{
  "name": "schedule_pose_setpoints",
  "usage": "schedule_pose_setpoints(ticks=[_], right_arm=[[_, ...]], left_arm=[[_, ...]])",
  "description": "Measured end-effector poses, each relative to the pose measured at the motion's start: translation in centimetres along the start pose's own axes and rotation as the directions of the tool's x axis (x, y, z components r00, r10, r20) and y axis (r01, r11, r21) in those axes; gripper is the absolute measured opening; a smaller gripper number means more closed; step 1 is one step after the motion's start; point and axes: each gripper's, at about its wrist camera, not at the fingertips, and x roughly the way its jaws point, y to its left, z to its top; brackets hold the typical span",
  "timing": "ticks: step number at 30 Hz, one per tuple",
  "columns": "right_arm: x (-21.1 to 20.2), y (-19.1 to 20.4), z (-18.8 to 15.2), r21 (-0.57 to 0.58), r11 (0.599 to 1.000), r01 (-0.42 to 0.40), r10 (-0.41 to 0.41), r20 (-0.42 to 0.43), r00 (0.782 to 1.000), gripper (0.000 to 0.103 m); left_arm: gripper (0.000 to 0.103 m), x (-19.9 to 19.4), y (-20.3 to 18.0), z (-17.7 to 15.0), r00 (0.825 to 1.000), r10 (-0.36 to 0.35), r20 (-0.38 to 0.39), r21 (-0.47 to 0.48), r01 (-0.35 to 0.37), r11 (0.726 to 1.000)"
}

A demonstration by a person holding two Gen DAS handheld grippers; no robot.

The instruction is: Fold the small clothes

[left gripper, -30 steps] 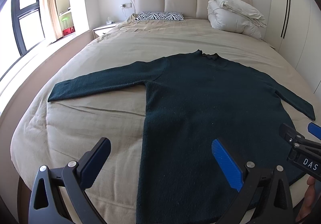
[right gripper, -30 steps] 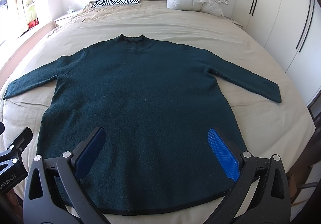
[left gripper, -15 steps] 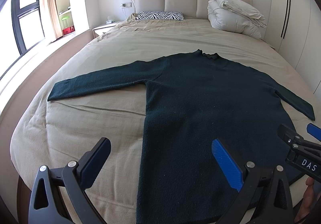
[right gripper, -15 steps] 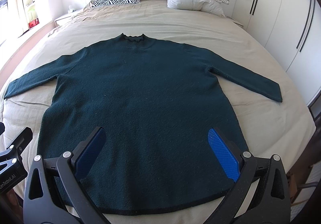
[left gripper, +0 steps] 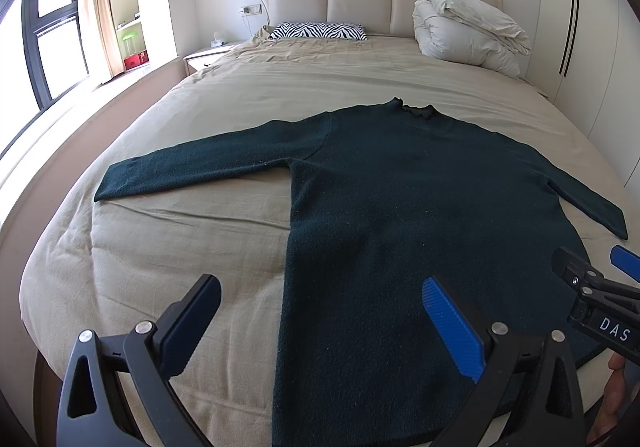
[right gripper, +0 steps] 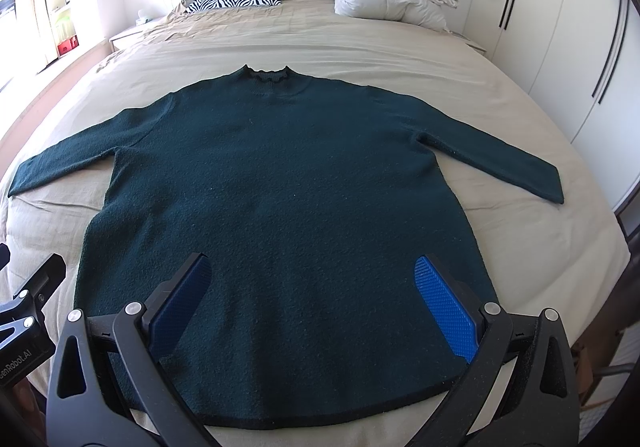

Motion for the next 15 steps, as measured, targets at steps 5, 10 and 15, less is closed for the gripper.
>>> schedule_pose_setpoints(ticks=[5, 10, 15], right_arm=[[0.04, 0.10, -0.07, 0.000, 1.000, 0.000, 0.000, -0.001, 1.000, 0.103], [0.03, 0.24, -0.11, -0.002, 1.000, -0.001, 0.001, -0.004, 1.000, 0.103], [0.08, 0.40, -0.14, -0.005, 1.000, -0.003, 0.003, -0.006, 1.000, 0.103]], left_arm=[[0.103, 0.01, 0.04, 0.03, 1.000, -0.001, 0.000, 0.000, 0.001, 1.000], [0.103, -0.01, 0.02, 0.05, 1.000, -0.002, -0.002, 0.000, 0.002, 1.000], [0.103, -0.01, -0.07, -0.12, 1.000, -0.003, -0.001, -0.002, 0.003, 1.000]])
